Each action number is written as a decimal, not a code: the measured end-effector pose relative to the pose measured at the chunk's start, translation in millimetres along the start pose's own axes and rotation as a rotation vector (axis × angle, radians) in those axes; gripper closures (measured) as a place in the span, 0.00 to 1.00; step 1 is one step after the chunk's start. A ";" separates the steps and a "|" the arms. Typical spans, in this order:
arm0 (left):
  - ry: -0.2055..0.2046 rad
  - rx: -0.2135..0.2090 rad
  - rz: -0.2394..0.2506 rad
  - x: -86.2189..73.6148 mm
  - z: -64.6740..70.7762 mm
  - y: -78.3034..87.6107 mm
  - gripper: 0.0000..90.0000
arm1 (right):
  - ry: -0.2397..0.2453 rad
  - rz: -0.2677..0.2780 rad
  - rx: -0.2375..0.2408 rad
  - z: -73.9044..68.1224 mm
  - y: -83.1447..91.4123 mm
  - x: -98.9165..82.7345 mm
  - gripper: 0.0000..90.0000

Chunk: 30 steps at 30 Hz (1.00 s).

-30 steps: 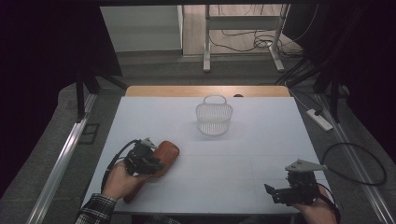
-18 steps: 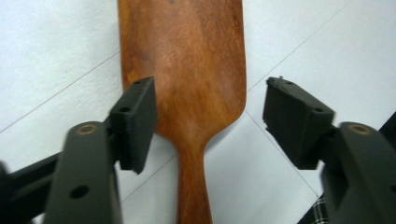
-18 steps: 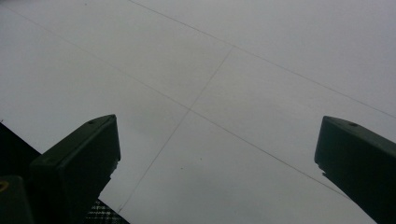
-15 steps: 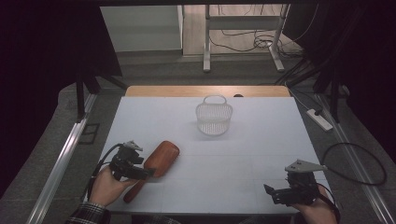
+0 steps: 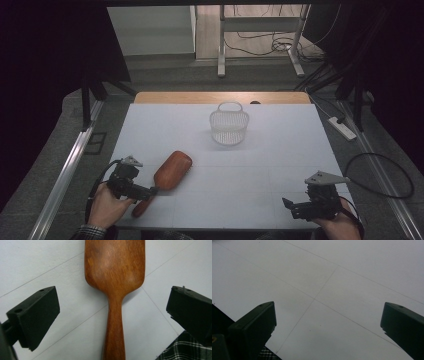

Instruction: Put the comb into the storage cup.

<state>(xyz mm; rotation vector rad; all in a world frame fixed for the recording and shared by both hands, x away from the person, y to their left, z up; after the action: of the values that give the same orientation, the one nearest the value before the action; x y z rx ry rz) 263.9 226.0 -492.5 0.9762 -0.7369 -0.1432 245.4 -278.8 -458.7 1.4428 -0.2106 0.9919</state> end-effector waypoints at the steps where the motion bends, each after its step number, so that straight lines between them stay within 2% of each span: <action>1: -0.008 0.006 -0.008 0.2 -0.2 -2.5 0.00 | 0.001 0.000 0.000 -0.1 0.0 0.1 0.00; 4: -0.026 0.026 -0.025 1.0 -0.4 -9.9 0.00 | 0.003 0.000 0.000 -0.3 0.1 0.1 0.01; 10: -0.013 -0.005 -0.054 -1.8 -6.5 -22.7 0.00 | 0.005 -0.002 0.003 -0.3 -0.2 0.0 0.01; 15: -0.014 -0.009 -0.086 -3.4 -8.8 -28.5 0.00 | 0.008 -0.001 0.005 -0.6 -0.2 0.1 0.01; 20: -0.016 -0.010 -0.142 -3.5 -7.2 -35.8 0.00 | 0.010 0.000 0.006 -0.8 -0.2 0.1 0.00; 25: 0.010 -0.013 -0.164 -3.6 -7.6 -37.7 0.00 | 0.011 -0.001 0.008 -0.9 -0.3 0.1 0.01; 30: 0.031 0.007 -0.176 -2.6 -8.4 -40.8 0.00 | 0.012 0.000 0.009 -1.0 -0.1 0.1 0.01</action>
<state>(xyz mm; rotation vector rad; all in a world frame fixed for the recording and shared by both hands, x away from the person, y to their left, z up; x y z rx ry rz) 275.7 209.7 -529.1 1.0472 -0.6229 -0.2787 245.2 -277.8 -458.9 1.4445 -0.1981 1.0022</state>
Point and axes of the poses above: each handheld gripper's, and its own axes: y roughly backward along the jaws, x roughly out of its top, z roughly to its right, the point moved 2 cm from there along -y, roughly forward along the jaws, and after that the axes turned 13 degrees about -x, right-handed, at the moved point
